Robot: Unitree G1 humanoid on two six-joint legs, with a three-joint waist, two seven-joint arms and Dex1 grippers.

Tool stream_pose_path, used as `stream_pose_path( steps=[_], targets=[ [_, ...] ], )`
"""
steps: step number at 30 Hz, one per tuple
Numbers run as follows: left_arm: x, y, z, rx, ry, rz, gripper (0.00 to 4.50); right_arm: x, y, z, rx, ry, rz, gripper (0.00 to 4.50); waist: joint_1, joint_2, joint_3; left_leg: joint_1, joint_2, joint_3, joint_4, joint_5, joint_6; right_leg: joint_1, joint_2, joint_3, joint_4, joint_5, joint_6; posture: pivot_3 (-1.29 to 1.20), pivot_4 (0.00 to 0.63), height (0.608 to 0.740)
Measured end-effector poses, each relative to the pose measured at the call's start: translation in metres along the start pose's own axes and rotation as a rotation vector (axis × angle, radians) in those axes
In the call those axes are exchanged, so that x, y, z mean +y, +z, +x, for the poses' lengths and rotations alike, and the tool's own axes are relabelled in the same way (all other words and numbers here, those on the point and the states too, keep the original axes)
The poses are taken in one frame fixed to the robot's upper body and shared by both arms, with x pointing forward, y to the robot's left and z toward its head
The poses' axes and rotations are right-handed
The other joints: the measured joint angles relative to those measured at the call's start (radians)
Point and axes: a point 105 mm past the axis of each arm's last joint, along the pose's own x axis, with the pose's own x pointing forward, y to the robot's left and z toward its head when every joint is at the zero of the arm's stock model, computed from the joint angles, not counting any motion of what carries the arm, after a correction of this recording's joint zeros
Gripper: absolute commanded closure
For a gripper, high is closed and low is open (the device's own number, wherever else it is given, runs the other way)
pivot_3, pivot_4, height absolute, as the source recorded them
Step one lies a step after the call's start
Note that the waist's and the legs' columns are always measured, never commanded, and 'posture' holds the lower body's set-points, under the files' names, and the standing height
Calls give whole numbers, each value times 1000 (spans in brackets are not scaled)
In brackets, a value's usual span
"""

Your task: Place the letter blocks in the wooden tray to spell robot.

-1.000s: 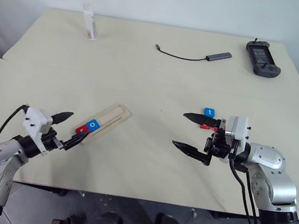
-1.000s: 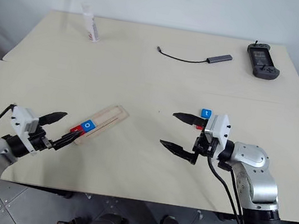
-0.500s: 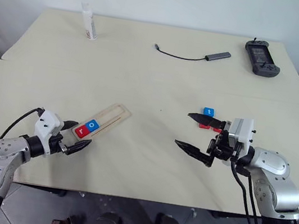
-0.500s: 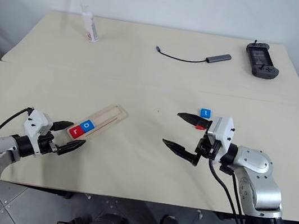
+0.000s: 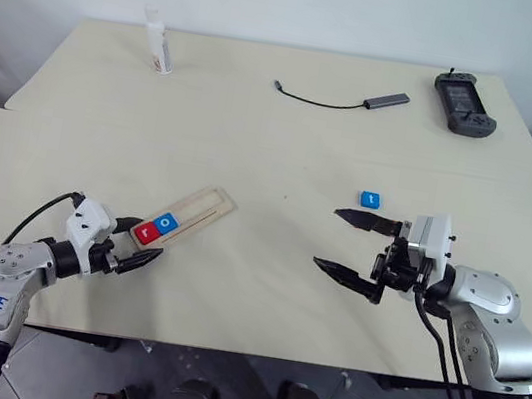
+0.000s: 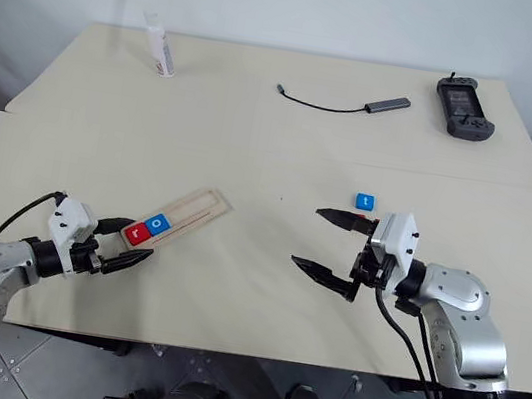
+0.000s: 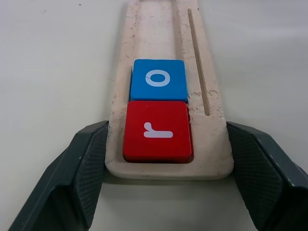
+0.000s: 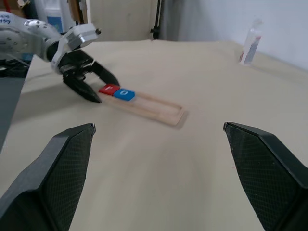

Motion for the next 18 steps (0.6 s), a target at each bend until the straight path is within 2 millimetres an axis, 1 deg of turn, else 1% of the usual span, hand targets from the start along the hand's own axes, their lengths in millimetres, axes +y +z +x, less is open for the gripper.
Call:
stream_pose_path(
  steps=[2,5,7,8,9,11,12,13,16,17,18],
  targets=[
    [-5,3,5,-18,-32,12,1108,2,-2,-3,12,4,8,0,1,0,0,0,0,0,0,0,0,0,0,0,0,0,0,0,150,740],
    [-20,13,25,-45,-144,46,1108,5,-1,-14,37,-11,0,0,22,-1,0,-2,-1,0,1,0,1,0,-1,-1,-1,0,0,0,150,740],
    [-30,21,36,-57,-215,73,1108,6,1,-20,46,-24,-5,0,25,-1,1,-2,-1,0,1,0,1,0,-1,-1,-1,0,0,0,150,740],
    [-37,28,46,-60,-274,111,1108,8,1,-26,60,-40,-5,0,28,-1,1,-2,-2,-1,1,0,1,0,-1,-1,-1,0,0,0,150,740],
    [-40,33,51,-69,-304,134,1108,8,-1,-29,69,-48,1,0,29,-1,1,-2,-1,-1,1,0,1,0,-1,-1,-1,0,0,0,150,740],
    [-58,52,76,-105,-433,230,1108,14,-5,-44,109,-102,14,0,39,-1,1,-3,-2,-1,1,0,1,0,-1,-2,0,0,0,0,150,740],
    [-64,57,83,-115,-468,257,1108,15,-6,-48,120,-116,19,0,40,-1,1,-3,-2,0,2,0,1,0,0,-2,-1,0,1,0,150,740],
    [-71,61,94,-115,-524,296,1108,18,-6,-56,136,-152,19,0,40,-1,1,-3,-2,0,1,0,1,0,0,-2,0,1,1,0,150,740],
    [-85,65,121,-97,-619,358,1108,22,-9,-79,185,-257,27,0,38,-2,1,-3,-1,2,1,0,1,0,1,-1,0,1,1,0,150,740],
    [-88,67,131,-92,-647,370,1108,27,-10,-90,208,-302,35,0,37,-3,2,-3,-1,2,1,0,1,0,1,-1,0,1,1,0,150,740],
    [-87,68,133,-91,-649,380,1108,27,-10,-92,213,-314,37,0,32,-4,2,-2,-1,3,1,0,1,0,2,-1,0,1,1,0,150,740]
  ],
)
